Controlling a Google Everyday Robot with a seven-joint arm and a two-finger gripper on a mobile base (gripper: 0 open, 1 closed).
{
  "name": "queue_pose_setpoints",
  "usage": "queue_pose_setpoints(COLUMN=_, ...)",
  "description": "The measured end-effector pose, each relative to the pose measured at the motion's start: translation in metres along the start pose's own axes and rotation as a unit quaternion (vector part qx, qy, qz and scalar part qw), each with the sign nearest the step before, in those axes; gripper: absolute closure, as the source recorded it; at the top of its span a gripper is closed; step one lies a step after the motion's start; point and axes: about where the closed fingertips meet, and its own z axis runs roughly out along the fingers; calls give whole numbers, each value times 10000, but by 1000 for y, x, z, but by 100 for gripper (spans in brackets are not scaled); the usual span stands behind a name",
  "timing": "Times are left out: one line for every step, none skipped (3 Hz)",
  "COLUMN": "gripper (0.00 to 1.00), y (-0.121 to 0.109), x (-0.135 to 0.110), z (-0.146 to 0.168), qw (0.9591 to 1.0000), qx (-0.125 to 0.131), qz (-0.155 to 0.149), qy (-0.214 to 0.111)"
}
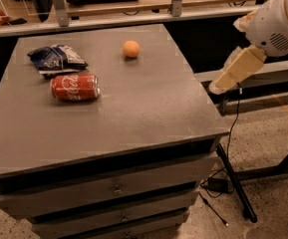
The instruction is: Pick orange
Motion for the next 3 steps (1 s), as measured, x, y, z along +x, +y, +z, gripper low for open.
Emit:
queue_pose_setpoints(gripper=0, y=-21, x=-15, z=20, qw=9976, qx=236, qz=371, qy=-540)
queue_pose_setpoints(gripper=0, y=-35, x=-25, z=64, qw=9929, qx=271, qz=703, qy=-921)
queue_pose_setpoints(gripper=0, y=-41, x=-32, z=106, qw=9871, qx=103, qz=835, qy=-1363)
